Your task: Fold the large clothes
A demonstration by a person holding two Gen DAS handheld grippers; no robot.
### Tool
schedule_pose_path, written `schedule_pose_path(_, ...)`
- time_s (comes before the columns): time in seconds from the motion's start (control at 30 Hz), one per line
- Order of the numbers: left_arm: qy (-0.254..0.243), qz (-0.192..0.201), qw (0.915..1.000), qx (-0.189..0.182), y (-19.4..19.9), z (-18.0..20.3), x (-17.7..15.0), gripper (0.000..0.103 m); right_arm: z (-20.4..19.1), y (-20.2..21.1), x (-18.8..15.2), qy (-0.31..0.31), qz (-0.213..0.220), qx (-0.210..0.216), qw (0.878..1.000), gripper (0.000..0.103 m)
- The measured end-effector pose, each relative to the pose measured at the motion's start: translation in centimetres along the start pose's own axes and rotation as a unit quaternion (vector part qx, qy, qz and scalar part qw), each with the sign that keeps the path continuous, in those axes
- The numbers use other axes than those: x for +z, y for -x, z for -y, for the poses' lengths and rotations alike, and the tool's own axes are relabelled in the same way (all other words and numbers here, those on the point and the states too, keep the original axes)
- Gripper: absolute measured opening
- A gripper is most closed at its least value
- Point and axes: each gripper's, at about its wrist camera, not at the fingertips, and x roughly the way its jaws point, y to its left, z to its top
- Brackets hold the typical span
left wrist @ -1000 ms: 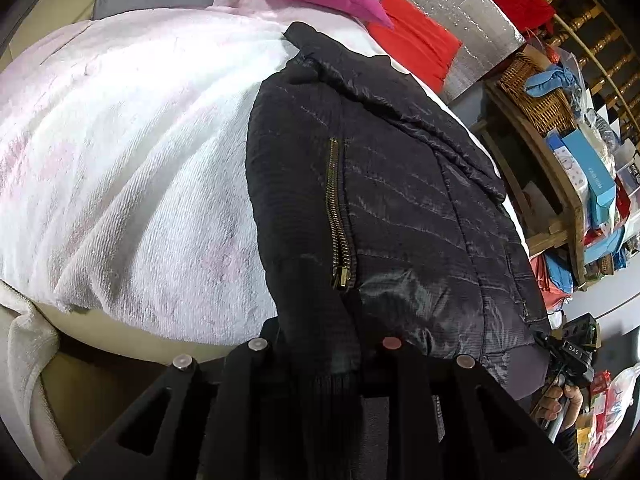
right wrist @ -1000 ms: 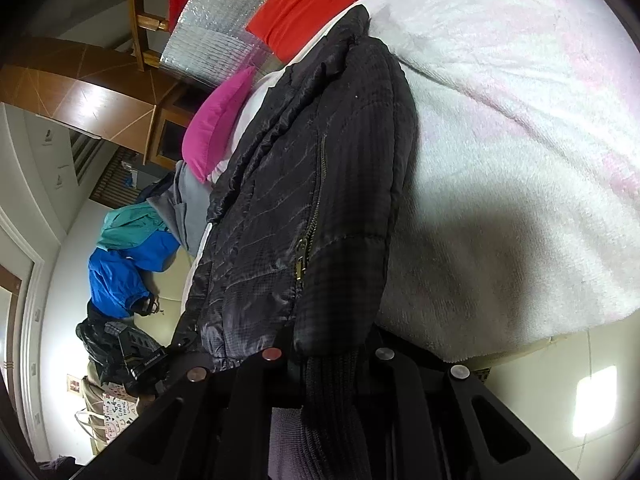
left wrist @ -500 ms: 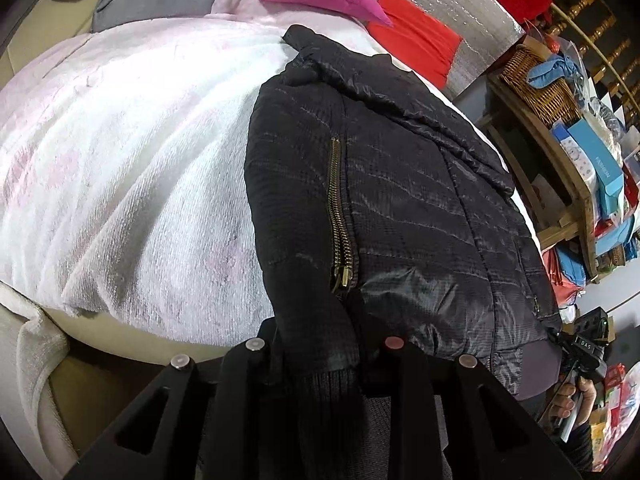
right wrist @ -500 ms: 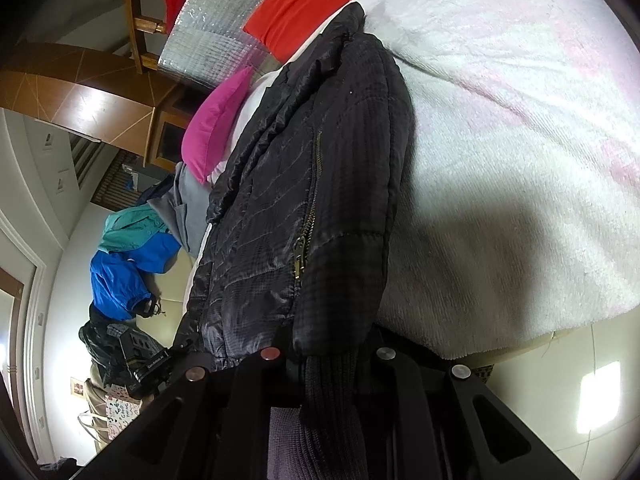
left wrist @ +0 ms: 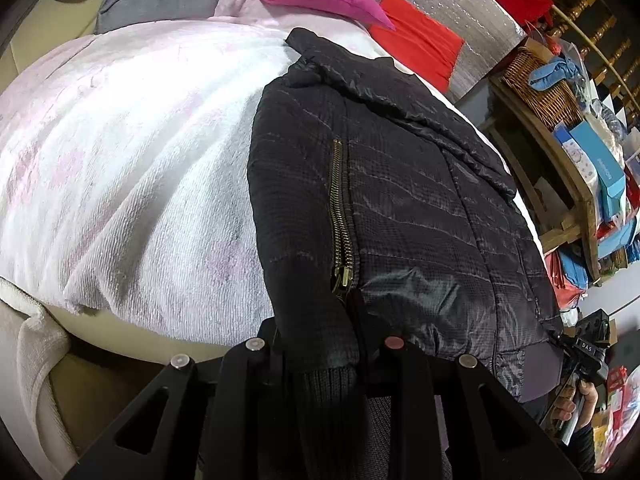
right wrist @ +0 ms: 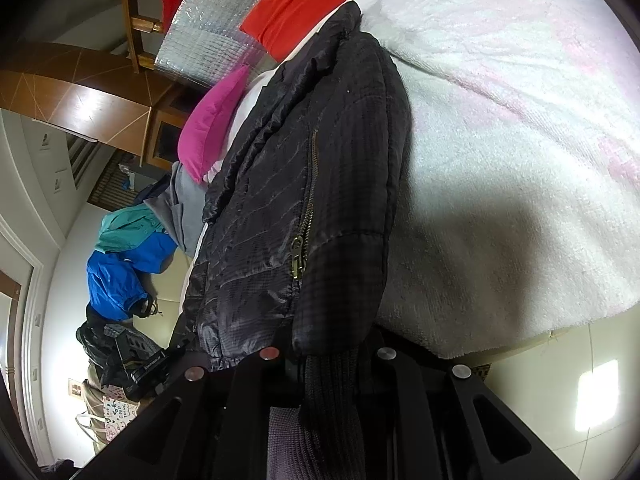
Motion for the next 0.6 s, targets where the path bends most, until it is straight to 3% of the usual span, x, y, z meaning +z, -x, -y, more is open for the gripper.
schedule_pose_path(0.6,-0.010,0.016,0.9998,0.008,0.9,0.6,-0.3,0.022,-1.1,0.3,-0.1,0.028,0.001,-0.013,1.000,0.015)
